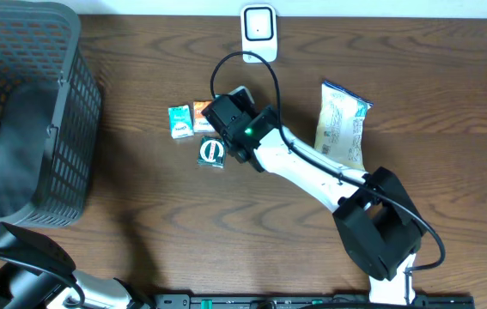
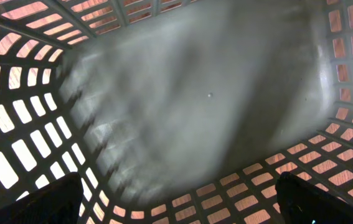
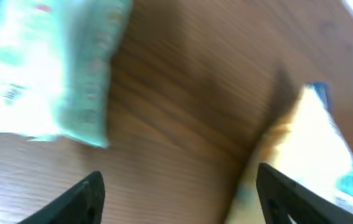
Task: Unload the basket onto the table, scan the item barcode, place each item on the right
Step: 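Lower the bag onto the table right of the scanner and release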
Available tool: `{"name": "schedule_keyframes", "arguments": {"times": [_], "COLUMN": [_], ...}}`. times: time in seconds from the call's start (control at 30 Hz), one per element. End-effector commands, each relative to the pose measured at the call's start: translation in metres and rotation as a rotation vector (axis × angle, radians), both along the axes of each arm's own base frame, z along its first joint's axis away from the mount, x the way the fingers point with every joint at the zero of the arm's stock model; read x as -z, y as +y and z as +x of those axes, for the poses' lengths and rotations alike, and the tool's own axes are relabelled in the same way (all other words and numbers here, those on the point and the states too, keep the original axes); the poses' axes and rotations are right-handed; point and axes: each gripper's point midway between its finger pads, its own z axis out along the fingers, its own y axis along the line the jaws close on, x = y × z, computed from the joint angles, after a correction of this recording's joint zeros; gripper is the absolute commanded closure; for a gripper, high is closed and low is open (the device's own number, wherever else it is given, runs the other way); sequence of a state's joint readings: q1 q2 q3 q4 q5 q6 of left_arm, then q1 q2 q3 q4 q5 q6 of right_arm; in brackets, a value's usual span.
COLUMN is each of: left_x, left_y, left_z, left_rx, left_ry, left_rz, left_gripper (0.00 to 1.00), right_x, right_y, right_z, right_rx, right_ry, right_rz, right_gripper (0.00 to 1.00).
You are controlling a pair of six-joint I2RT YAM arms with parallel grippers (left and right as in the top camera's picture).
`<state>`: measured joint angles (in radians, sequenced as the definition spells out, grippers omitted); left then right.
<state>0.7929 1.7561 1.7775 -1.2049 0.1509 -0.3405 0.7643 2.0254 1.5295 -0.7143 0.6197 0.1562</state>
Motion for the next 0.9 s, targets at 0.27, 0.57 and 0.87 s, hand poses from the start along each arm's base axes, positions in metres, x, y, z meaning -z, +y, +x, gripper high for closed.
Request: {"name": "schedule_keyframes", "arguments": {"times": [0.27,0.57,0.87], "left_x": [0.003,0.003,0.003], "left_y": [0.0,0.0,0.0], "left_z": [-0.002,-0.002,-0.002], "left_rx": [-0.008,-0.008,-0.008], "left_ry": [0.01,0.01,0.01], "left_rz": [-0.008,-0.009,-0.009], "left_gripper": [0.02,0.02,0.02], "right_x": [-0.034,-0.01,-0.009], "right_y": [-0.13,-0.217,-0.243], "right_z": [0.057,0.044,0.027], "right_rx": [0.354,0.37,0.305], "right_ry": [0.056,0.364,0.449], "right_rz": [0.152,0.468,1.006], "right_gripper": [0.04,0.01,0.01]}}
